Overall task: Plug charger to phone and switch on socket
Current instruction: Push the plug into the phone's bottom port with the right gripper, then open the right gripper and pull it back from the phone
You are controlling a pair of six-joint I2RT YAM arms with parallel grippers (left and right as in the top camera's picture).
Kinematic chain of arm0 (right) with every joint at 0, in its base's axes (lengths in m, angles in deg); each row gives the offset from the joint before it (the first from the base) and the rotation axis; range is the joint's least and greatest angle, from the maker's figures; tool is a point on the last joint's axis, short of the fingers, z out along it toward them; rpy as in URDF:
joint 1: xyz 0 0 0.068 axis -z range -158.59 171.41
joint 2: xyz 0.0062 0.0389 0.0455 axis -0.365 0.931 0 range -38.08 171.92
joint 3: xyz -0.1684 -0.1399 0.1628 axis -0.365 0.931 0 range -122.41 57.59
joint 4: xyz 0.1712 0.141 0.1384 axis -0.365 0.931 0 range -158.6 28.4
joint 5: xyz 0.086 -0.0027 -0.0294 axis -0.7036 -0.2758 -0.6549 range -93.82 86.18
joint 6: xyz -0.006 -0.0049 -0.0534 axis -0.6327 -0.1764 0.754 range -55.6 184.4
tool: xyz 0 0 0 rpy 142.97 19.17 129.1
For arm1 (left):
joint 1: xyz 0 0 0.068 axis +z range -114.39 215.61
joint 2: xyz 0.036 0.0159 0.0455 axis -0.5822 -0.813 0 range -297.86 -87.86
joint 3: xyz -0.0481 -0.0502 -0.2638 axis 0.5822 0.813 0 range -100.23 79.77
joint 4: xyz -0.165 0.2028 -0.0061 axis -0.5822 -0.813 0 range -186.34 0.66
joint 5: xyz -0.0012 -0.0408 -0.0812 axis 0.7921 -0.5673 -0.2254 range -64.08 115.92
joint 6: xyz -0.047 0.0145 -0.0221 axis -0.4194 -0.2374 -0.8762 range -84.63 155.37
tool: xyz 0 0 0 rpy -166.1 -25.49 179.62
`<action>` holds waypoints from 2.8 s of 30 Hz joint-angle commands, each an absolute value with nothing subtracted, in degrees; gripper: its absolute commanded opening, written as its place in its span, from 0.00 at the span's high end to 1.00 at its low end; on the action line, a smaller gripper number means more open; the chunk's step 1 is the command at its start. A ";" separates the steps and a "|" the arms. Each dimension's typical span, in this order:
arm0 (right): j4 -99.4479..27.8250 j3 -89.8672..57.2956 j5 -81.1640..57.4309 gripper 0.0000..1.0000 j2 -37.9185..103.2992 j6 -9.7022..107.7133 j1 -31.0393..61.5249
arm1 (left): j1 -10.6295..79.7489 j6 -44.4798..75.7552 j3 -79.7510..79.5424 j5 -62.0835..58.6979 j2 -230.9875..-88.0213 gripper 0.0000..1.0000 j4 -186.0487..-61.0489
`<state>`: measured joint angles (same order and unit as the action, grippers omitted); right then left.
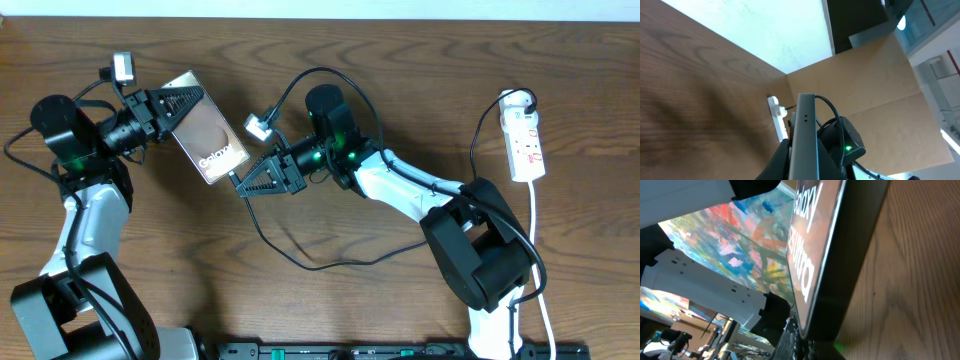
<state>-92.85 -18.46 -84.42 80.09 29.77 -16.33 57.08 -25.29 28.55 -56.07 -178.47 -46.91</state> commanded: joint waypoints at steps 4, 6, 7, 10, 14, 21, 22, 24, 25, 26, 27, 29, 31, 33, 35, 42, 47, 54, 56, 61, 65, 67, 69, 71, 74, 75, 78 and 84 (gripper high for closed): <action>-94.57 -18.85 -82.39 0.99 80.28 25.49 -15.83 | 56.25 -20.87 28.29 -61.80 -178.20 0.93 -46.54; -96.15 -18.85 -82.39 0.99 80.28 23.91 -15.67 | 56.25 -20.37 28.29 -62.19 -178.20 0.93 -46.54; -96.78 -18.85 -82.37 0.99 80.28 23.45 -15.65 | 56.25 -20.39 28.29 -62.17 -178.20 0.93 -46.54; -98.20 -18.85 -81.60 0.99 80.28 22.65 -15.65 | 56.25 -20.42 28.29 -62.17 -178.20 0.92 -46.56; -98.20 -18.85 -80.09 0.99 80.28 22.93 -15.65 | 56.25 -21.05 28.29 -62.19 -178.20 0.93 -46.56; -98.20 -18.85 -77.23 0.99 80.28 23.35 -15.63 | 56.25 -21.07 28.29 -62.83 -178.20 0.93 -46.58; -98.20 -18.85 -76.99 0.99 80.28 23.35 -15.63 | 56.25 -21.07 28.29 -62.91 -178.20 0.92 -46.58; -98.27 -18.85 -76.57 0.99 80.28 23.35 -15.63 | 56.25 -21.09 28.29 -63.09 -178.20 0.93 -46.58; -98.29 -18.85 -76.36 0.99 80.28 23.35 -15.63 | 56.25 -21.09 28.29 -63.22 -178.20 0.93 -46.58; -98.33 -18.85 -76.14 0.99 80.28 23.35 -15.63 | 56.25 -21.09 28.29 -63.26 -178.20 0.93 -46.58; -98.60 -18.85 -76.12 0.99 80.28 23.35 -15.63 | 56.25 -21.07 28.29 -63.42 -178.20 0.93 -46.58; -99.47 -18.85 -76.12 0.99 80.28 23.32 -15.52 | 56.25 -21.09 28.29 -63.46 -178.20 0.93 -46.58; -100.17 -18.85 -76.14 0.99 80.28 23.28 -15.26 | 56.25 -21.27 28.29 -63.46 -178.20 0.93 -46.58; -100.15 -18.85 -76.14 0.99 80.28 23.30 -15.08 | 56.25 -21.27 28.29 -63.48 -178.20 0.93 -46.58; -100.13 -18.85 -76.12 0.99 80.28 23.28 -14.95 | 56.25 -21.27 28.29 -63.53 -178.20 0.92 -46.58; -100.13 -18.85 -75.33 0.99 80.28 23.11 -14.89 | 54.66 -21.22 28.29 -63.53 -178.20 0.93 -46.56; -100.13 -18.85 -75.55 0.99 80.28 22.86 -14.84 | 54.94 -21.01 28.29 -63.22 -178.20 0.93 -46.54; -100.13 -18.85 -75.90 0.99 80.28 22.84 -14.78 | 55.03 -20.98 28.29 -62.56 -178.20 0.93 -46.54; -100.10 -18.85 -76.03 0.99 80.28 22.82 -14.78 | 55.53 -20.98 28.29 -62.06 -178.20 0.93 -46.54; -100.10 -18.85 -76.42 0.79 80.28 22.84 -14.78 | 57.52 -20.81 28.29 -61.91 -178.20 0.93 -46.54; -100.08 -18.85 -76.44 0.66 80.28 22.71 -14.78 | 59.20 -20.81 28.29 -61.91 -178.20 0.92 -46.56; -99.97 -18.85 -76.44 0.60 80.28 22.62 -14.78 | 59.84 -20.81 28.29 -61.91 -178.20 0.93 -46.56; -99.86 -18.85 -76.57 0.43 80.28 22.65 -14.78 | 60.21 -20.81 28.29 -61.91 -178.20 0.93 -46.56; -99.89 -18.85 -76.86 0.05 80.28 22.65 -14.78 | 60.36 -20.79 28.29 -61.91 -178.20 0.93 -46.56; -99.91 -18.85 -77.32 0.01 80.28 22.65 -14.78 | 60.36 -20.55 28.29 -61.91 -178.20 0.93 -46.56; -99.91 -18.85 -77.51 0.01 80.28 22.62 -14.78 | 60.38 -20.24 28.29 -61.91 -178.20 0.93 -46.56; -99.89 -18.85 -77.75 0.01 80.28 22.62 -14.71 | 60.80 -19.28 28.29 -61.91 -178.20 0.93 -46.56; -98.55 -18.85 -77.43 0.01 80.28 21.55 -12.64 | 62.61 -19.30 28.29 -61.97 -178.20 0.93 -46.58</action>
